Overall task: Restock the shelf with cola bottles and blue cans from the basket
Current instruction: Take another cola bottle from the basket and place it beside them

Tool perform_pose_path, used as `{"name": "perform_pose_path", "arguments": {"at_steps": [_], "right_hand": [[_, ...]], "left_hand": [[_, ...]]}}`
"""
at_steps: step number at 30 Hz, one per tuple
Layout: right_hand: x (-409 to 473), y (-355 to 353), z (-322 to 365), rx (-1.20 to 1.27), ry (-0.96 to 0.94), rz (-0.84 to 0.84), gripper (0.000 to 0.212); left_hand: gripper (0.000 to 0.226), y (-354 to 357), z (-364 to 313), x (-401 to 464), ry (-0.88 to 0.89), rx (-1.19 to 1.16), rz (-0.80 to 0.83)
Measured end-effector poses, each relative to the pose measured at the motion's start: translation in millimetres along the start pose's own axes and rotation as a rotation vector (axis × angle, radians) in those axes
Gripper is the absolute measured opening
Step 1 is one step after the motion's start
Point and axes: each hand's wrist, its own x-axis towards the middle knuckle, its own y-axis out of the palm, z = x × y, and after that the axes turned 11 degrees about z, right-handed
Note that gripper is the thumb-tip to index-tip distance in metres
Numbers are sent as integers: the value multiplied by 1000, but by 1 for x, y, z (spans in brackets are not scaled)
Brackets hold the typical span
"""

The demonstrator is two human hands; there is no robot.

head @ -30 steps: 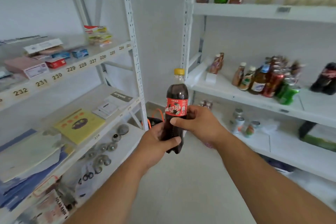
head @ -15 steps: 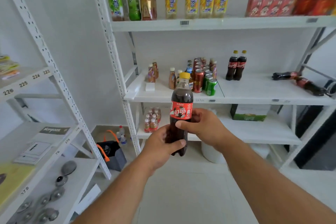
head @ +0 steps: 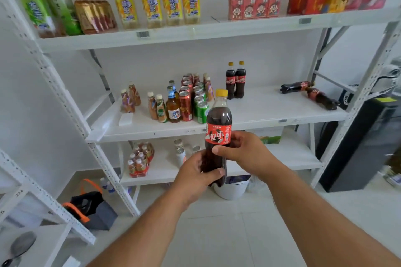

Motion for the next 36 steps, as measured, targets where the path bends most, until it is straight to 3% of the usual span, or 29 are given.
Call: {"name": "perform_pose_path", "arguments": {"at_steps": [12,36], "right_hand": [[31,-110,-51,29,27,-76,27],[195,-206,-97,-81,56,-101,32]], "left_hand": [[46,59,-5,117,-28,0,56],[47,31,-2,311,-6,-21,91]]}}
